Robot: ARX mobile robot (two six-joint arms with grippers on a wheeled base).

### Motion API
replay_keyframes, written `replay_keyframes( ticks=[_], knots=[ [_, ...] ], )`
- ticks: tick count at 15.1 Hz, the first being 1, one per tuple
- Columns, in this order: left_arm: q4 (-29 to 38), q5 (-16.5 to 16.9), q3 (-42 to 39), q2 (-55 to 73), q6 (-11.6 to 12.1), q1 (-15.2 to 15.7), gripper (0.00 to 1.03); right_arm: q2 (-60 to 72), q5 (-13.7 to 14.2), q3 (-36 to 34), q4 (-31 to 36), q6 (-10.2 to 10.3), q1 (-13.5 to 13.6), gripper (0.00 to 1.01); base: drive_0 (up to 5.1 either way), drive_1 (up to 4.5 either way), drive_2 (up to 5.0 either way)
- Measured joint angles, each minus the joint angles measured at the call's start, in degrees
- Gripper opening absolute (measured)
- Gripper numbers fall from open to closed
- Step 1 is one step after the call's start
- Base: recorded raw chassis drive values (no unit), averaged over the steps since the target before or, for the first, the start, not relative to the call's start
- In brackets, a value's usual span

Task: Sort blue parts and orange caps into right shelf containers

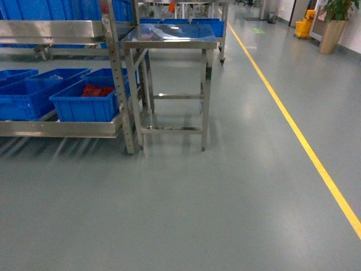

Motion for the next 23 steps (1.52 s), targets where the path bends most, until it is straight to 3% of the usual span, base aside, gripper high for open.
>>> replay_keyframes(
  ticks=[23],
  knots=[
    [0.0, 0.0, 0.0, 0.0, 0.0, 0.0, 0.43, 0.0, 0.0, 0.0, 0.2, 0.0, 0.0, 0.44, 0.0, 4.34, -4.3]
  ],
)
